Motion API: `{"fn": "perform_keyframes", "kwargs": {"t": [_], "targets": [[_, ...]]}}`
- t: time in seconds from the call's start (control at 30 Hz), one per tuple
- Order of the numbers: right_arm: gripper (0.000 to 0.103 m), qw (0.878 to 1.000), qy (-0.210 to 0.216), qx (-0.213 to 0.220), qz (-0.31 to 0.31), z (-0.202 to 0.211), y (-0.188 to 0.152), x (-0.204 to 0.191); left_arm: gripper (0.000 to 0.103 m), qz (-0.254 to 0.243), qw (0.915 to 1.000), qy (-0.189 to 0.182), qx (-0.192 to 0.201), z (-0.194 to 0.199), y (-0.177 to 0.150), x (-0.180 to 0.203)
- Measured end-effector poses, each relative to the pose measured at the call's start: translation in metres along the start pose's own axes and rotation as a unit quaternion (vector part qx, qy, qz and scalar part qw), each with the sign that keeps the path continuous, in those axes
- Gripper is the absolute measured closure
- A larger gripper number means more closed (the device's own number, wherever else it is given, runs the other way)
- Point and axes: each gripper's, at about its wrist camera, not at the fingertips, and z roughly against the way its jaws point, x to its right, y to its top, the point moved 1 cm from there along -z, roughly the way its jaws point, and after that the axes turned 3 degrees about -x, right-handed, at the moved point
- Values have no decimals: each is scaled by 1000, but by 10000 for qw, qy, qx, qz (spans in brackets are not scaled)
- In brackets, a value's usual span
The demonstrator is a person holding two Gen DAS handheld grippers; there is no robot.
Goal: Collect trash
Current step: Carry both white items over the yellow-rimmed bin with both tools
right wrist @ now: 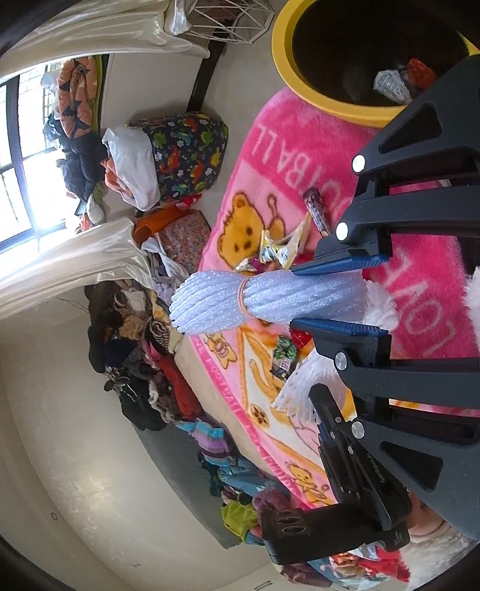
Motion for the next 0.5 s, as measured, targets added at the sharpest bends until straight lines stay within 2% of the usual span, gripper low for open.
{"fn": "perform_keyframes", "kwargs": {"t": [0.5], "targets": [[81, 9972, -310, 527, -432, 49, 10, 45, 94, -303, 9994, -129, 101, -7, 18, 37]]}}
